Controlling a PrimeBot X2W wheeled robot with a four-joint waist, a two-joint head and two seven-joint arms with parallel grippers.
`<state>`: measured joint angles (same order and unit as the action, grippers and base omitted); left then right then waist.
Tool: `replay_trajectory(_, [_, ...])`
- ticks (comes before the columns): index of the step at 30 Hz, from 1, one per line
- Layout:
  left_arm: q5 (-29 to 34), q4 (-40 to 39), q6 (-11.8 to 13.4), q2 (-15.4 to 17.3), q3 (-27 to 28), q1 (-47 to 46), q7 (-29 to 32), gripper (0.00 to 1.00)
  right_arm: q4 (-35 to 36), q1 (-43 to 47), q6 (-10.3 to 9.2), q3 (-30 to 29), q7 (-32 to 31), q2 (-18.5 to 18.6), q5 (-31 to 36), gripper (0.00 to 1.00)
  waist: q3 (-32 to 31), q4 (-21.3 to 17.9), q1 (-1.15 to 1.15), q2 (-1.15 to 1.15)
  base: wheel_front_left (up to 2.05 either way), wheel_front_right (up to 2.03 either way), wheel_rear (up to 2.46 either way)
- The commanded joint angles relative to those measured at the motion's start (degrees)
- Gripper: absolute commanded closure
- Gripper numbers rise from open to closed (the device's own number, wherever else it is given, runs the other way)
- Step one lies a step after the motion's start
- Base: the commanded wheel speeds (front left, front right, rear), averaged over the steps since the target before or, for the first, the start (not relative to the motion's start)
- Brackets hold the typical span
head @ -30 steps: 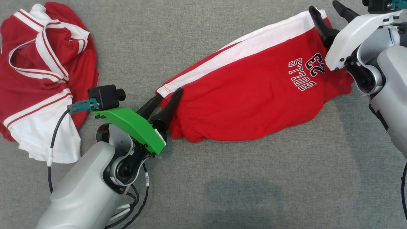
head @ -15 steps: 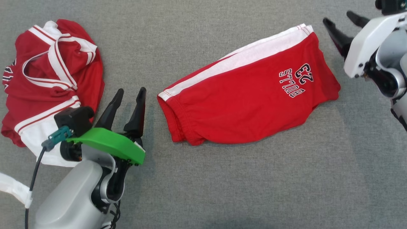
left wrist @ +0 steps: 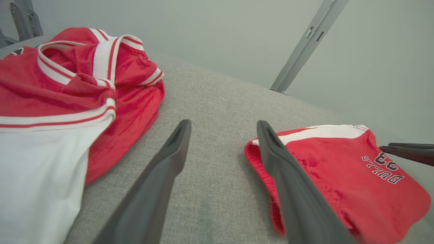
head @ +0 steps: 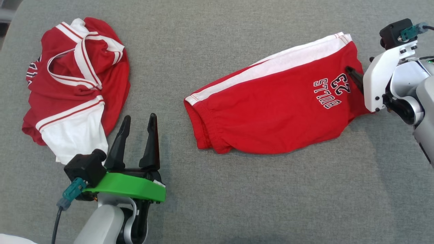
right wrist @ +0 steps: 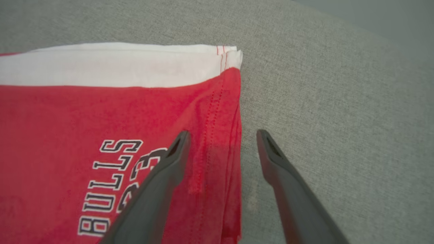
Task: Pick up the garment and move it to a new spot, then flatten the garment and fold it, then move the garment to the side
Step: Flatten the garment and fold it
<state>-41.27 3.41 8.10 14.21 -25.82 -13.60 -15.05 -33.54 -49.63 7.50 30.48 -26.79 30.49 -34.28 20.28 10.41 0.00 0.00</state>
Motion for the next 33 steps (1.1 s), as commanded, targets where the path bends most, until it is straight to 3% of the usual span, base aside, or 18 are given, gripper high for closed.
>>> replay_trajectory(1, [1.37, 0.34, -0.98, -0.91, 0.81, 0.61, -0.15, 0.0, -0.34, 0.26, -0.02, -0.89, -0.8, -0.45, 1.93, 0.0, 1.12, 1.01, 0.0, 0.0, 0.0, 0.0, 0.0])
replay_trajectory(10, [5.62, 3.28, -5.47, -5.31, 4.81, 1.06, -0.16, 0.0, -2.21, 2.38, -0.03, -7.81, -4.52, -2.91, 9.0, 0.0, 2.38, 1.88, 0.0, 0.0, 0.0, 0.0, 0.0])
replay_trajectory(16, [8.17, 4.75, -7.41, -6.89, 6.54, 1.46, -0.16, 0.0, -1.45, 5.37, 0.0, -11.62, -7.09, -5.87, 7.19, 0.0, 2.19, 1.48, 0.0, 0.0, 0.0, 0.0, 0.0])
replay_trajectory(17, [8.26, 4.94, -7.65, -7.09, 6.76, 1.51, -0.17, 0.0, -1.1, 5.69, 0.0, -12.0, -7.07, -6.09, 6.84, 0.15, 2.17, 1.28, 0.0, 0.0, 0.0, 0.0, 0.0])
replay_trajectory(18, [8.47, 5.04, -7.91, -7.3, 7.03, 1.56, -0.17, 0.0, -0.99, 6.06, 0.0, -12.82, -6.83, -6.27, 6.57, 0.86, 2.08, 1.01, 0.0, 0.0, 0.0, 0.0, 0.0])
replay_trajectory(19, [8.97, 5.13, -8.26, -7.33, 7.25, 1.59, -0.16, 0.0, -0.8, 6.36, 0.0, -13.49, -6.34, -6.63, 6.25, 1.0, 1.94, 0.68, 0.0, 0.0, 0.0, 0.0, 0.0])
replay_trajectory(28, [11.55, 5.96, -9.66, -7.72, 10.33, 4.89, -0.17, 0.0, 2.91, 9.87, -0.02, -20.21, -1.71, -10.99, 1.79, 1.0, -2.35, -4.88, 0.0, 0.0, 0.0, 0.0, 0.0])
replay_trajectory(33, [12.14, 5.64, -9.86, -7.12, 11.63, 7.78, -0.16, 0.0, 7.58, 14.48, -0.02, -22.22, -2.71, -11.07, -1.59, 1.0, -4.91, -8.24, 0.0, 0.0, 0.0, 0.0, 0.0])
